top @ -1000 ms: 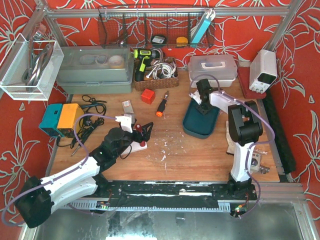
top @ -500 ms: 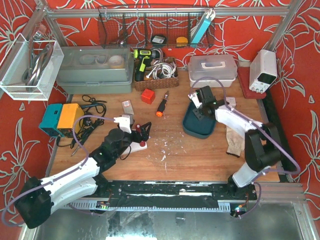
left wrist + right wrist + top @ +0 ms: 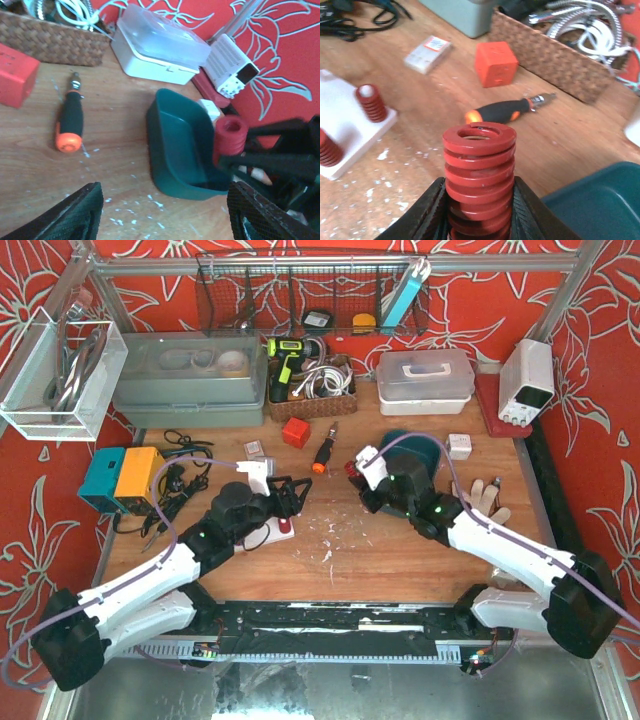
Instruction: Install the large spring
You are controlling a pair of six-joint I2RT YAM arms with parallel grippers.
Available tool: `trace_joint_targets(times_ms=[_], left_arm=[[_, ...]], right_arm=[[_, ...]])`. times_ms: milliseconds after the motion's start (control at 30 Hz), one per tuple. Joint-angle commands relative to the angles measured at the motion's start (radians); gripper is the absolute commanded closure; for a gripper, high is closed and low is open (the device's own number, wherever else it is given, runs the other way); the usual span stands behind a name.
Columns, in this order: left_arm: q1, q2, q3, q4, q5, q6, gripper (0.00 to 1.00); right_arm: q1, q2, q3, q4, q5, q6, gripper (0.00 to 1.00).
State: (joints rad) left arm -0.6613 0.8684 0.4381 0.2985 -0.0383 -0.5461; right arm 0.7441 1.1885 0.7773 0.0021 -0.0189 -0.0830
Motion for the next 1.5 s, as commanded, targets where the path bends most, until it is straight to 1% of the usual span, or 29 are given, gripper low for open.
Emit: trace_joint_targets(times_ms=[0,100,233,433,500,600,700,833,900,1067,1267,1333,1400,1467], left_arm=[[0.000,0.038,0.090,-0.083,0.106,-0.027,0.32],[0.000,0.058,0.137,-0.112,0.146,-0.034,0.35],[0.000,0.076,0.182,-0.140,0.185,-0.037,0.36],[0.000,0.113,0.229,-0.165,0.266,-0.048,0.35],[0.000,0.149,0.237,-0.176,0.282,-0.049,0.35],[0.000,0.175,0.252,-0.209,0.287,-0.045,0.35],[0.000,0.201,0.276,-0.248,0.296,-0.035,0.36],[0.000,0.220,0.279,-0.253,0.304,-0.030,0.37],[0.000,0.216,0.267,-0.234,0.316,-0.039,0.42],[0.002,0.208,0.263,-0.220,0.310,-0.050,0.48],[0.005,0.206,0.246,-0.202,0.344,-0.064,0.63],[0.007,0.206,0.242,-0.203,0.348,-0.066,0.72],[0.012,0.204,0.239,-0.198,0.357,-0.065,0.85],[0.017,0.204,0.238,-0.197,0.364,-0.068,0.93]], right_arm=[[0.073,-0.040,-0.076,0.157,-0.046,-0.004,0.89],[0.123,-0.048,-0.115,0.234,-0.046,-0.024,0.89],[0.180,-0.034,-0.142,0.305,-0.017,-0.053,0.90],[0.242,0.012,-0.136,0.331,0.034,-0.086,0.90],[0.253,0.019,-0.141,0.350,0.036,-0.079,0.90],[0.268,0.033,-0.153,0.388,0.050,-0.079,0.91],[0.281,0.036,-0.153,0.392,0.066,-0.083,0.91],[0.293,0.029,-0.161,0.407,0.090,-0.091,0.91],[0.294,0.030,-0.161,0.404,0.099,-0.097,0.91],[0.296,0.035,-0.160,0.401,0.095,-0.099,0.92],[0.296,0.042,-0.155,0.397,0.100,-0.096,0.91],[0.297,0.042,-0.156,0.397,0.104,-0.098,0.90],[0.297,0.042,-0.156,0.397,0.106,-0.096,0.89],[0.298,0.049,-0.149,0.390,0.118,-0.086,0.86]])
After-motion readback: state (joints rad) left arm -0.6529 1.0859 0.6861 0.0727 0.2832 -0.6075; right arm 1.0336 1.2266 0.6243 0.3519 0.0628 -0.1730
